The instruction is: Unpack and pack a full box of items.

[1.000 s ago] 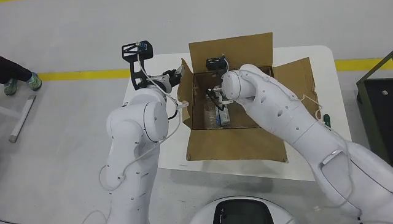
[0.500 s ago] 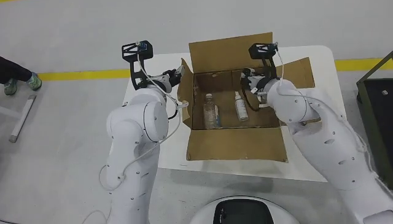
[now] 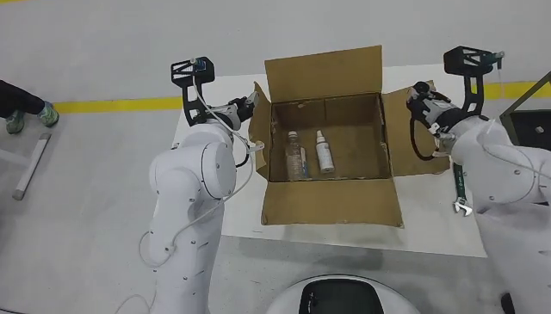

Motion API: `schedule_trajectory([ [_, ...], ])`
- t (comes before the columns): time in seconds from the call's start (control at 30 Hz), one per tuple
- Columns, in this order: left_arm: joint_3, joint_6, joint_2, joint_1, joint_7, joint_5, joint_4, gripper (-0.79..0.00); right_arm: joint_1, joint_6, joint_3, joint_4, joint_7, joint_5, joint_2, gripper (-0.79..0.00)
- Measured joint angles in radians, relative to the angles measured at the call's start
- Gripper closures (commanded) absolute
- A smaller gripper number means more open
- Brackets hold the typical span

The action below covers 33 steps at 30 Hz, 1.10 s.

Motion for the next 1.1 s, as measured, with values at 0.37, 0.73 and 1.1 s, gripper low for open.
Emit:
schedule_trajectory([
  [0.37,0.000,0.000,0.000,0.000,0.000,0.000,0.000,-0.785,-0.016,-0.041,-0.023,-0.001,-0.033,-0.042,0.005,0.000],
  [0.73,0.000,0.000,0.000,0.000,0.000,0.000,0.000,-0.785,0.041,-0.244,0.223,0.025,0.078,-0.266,0.047,0.000],
  [1.1,0.000,0.000,0.000,0.000,0.000,0.000,0.000,-0.785,-0.019,-0.360,0.500,0.032,0.341,-0.377,0.088,0.000],
])
